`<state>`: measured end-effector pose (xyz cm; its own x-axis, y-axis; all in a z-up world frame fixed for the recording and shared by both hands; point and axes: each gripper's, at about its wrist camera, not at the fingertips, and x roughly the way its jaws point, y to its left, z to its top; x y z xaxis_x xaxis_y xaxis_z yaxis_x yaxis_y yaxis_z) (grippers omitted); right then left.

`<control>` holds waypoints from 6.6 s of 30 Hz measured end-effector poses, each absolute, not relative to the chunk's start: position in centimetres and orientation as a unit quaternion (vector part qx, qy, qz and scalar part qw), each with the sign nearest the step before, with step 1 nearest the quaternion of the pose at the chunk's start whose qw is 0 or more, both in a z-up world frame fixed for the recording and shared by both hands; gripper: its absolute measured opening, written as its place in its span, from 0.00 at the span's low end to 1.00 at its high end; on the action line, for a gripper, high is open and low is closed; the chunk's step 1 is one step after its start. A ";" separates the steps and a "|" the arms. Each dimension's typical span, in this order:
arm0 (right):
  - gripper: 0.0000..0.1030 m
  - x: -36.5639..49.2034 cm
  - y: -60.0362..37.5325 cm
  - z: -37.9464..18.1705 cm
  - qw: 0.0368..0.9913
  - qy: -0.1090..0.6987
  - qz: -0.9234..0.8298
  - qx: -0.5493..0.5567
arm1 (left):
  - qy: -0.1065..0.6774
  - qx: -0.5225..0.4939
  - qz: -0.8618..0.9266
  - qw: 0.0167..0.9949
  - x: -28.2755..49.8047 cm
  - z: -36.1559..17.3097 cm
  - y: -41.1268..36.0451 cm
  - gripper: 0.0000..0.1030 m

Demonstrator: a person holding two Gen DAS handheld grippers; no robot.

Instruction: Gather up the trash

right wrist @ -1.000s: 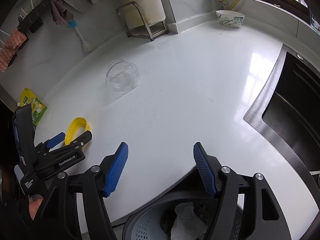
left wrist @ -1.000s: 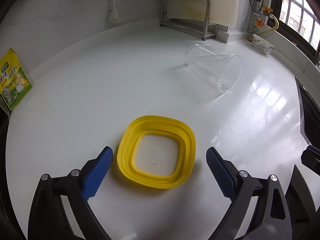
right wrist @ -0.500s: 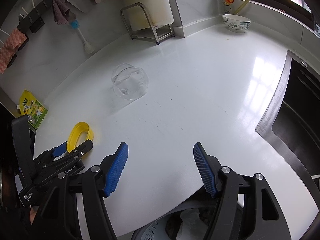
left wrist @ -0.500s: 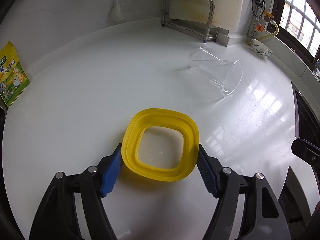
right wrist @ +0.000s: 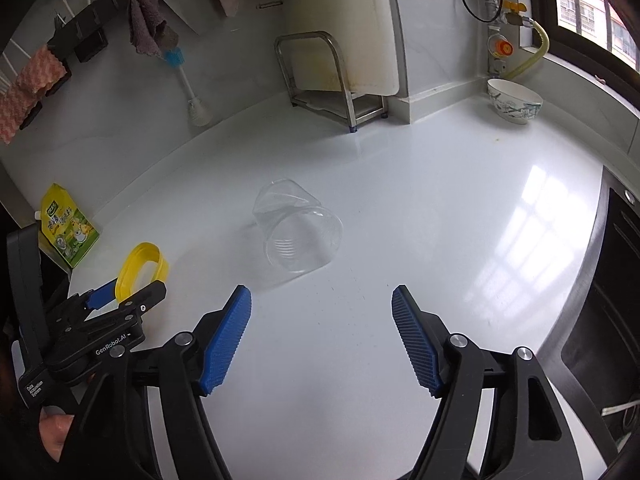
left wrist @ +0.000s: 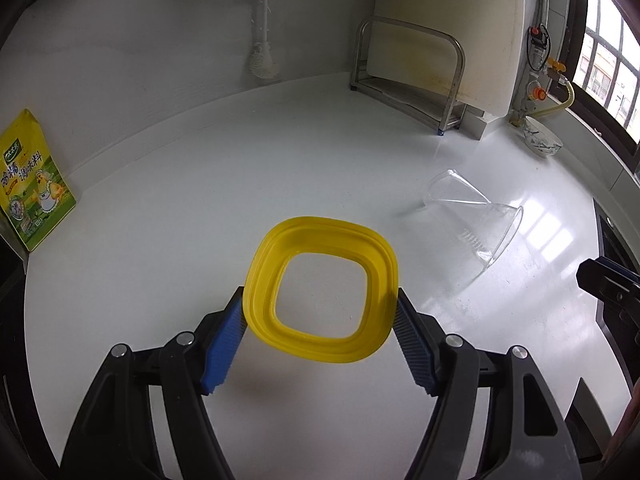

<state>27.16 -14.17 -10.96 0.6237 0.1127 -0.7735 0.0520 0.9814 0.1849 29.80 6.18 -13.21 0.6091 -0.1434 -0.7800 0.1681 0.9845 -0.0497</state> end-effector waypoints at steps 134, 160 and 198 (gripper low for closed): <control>0.58 -1.8 -23.3 -18.2 0.814 0.552 0.006 0.178 | 0.486 0.092 -0.198 0.846 1.1 -13.7 -9.3 0.67; 0.70 -1.5 -23.7 -17.8 0.813 0.552 0.017 0.187 | 0.491 0.067 -0.166 0.852 1.1 -12.8 -8.1 0.77; 0.70 -5.1 -24.4 -12.6 0.846 0.508 -0.030 0.161 | 0.450 0.065 -0.125 0.882 0.2 -7.3 -8.0 0.94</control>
